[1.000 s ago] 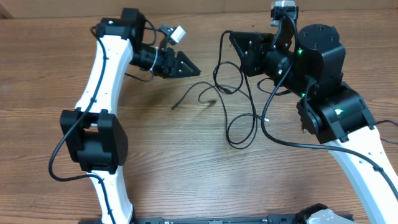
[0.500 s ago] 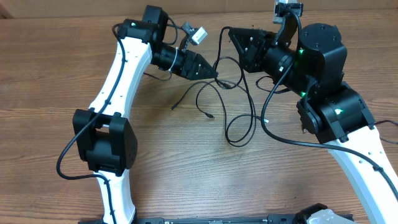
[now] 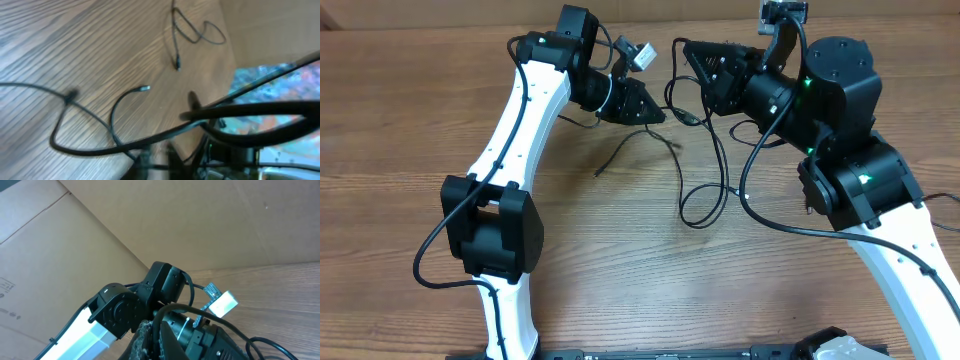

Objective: Untangle cables

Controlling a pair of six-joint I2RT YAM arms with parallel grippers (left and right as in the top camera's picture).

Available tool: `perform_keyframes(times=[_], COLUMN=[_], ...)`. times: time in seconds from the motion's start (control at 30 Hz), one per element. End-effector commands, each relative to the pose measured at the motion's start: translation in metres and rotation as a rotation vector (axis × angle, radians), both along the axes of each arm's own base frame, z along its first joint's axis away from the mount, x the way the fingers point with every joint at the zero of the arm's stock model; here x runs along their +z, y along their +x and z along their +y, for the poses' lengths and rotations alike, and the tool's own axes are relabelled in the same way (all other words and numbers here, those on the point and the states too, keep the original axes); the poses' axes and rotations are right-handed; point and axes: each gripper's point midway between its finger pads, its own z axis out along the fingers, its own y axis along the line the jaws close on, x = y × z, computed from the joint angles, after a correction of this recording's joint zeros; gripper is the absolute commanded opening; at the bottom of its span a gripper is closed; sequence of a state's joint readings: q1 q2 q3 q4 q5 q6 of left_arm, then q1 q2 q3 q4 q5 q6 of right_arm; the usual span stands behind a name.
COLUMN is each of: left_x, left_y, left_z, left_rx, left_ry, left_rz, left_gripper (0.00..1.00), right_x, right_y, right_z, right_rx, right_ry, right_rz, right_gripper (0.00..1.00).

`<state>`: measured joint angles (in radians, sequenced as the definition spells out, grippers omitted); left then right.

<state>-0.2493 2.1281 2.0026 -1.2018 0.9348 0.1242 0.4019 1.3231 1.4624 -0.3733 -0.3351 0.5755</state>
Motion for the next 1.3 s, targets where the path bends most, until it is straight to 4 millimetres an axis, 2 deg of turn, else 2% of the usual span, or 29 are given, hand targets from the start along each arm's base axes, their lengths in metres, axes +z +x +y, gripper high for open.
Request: perform_keyframes(times=[0.0, 0.07, 0.23, 0.3, 0.4, 0.53, 0.63, 0.73, 0.83, 0.97, 1.17, 1.2, 1.27], left_x=[-0.005, -0.005, -0.005, -0.005, 0.004, 0.030, 0.040, 0.041, 0.041, 0.042, 0.043, 0.042, 0.038], left_y=[0.001, 0.003, 0.007, 0.009, 0.007, -0.004, -0.010, -0.010, -0.008, -0.008, -0.006, -0.005, -0.004], left_z=[0.001, 0.002, 0.009, 0.012, 0.008, -0.008, -0.015, -0.015, -0.016, -0.020, -0.034, -0.036, -0.038], left_rx=[0.025, 0.027, 0.061, 0.105, 0.118, -0.047, -0.111, -0.119, -0.120, -0.132, -0.142, -0.137, -0.130], left_ry=[0.047, 0.046, 0.046, 0.047, -0.008, -0.191, -0.265, -0.272, -0.271, -0.276, -0.270, -0.261, -0.235], left_rz=[0.005, 0.000, 0.021, 0.070, 0.125, -0.006, -0.062, -0.081, -0.090, -0.109, -0.137, -0.135, -0.133], left_gripper=[0.47, 0.56, 0.59, 0.59, 0.49, 0.44, 0.45, 0.45, 0.53, 0.55, 0.49, 0.46, 0.30], right_x=[0.023, 0.022, 0.022, 0.022, 0.022, 0.022, 0.022, 0.022, 0.022, 0.021, 0.022, 0.022, 0.022], right_y=[-0.010, -0.010, -0.012, -0.012, -0.012, -0.012, -0.011, -0.011, -0.011, -0.010, -0.010, -0.010, -0.010], right_z=[-0.002, -0.002, 0.000, 0.000, 0.000, 0.000, -0.001, -0.001, -0.001, -0.001, -0.001, -0.001, -0.001], right_rx=[0.010, 0.010, 0.027, 0.028, 0.028, 0.027, 0.009, 0.001, 0.000, -0.001, -0.003, -0.003, -0.003], right_ry=[0.027, 0.026, 0.028, 0.028, 0.028, 0.029, 0.059, 0.086, 0.088, 0.091, 0.107, 0.107, 0.107], right_rz=[-0.050, -0.047, -0.047, -0.046, -0.046, -0.046, -0.015, 0.010, 0.013, 0.017, 0.030, 0.030, 0.030], right_gripper=[0.04, 0.04, 0.04, 0.04, 0.04, 0.04, 0.04, 0.04, 0.04, 0.04, 0.04, 0.04, 0.04])
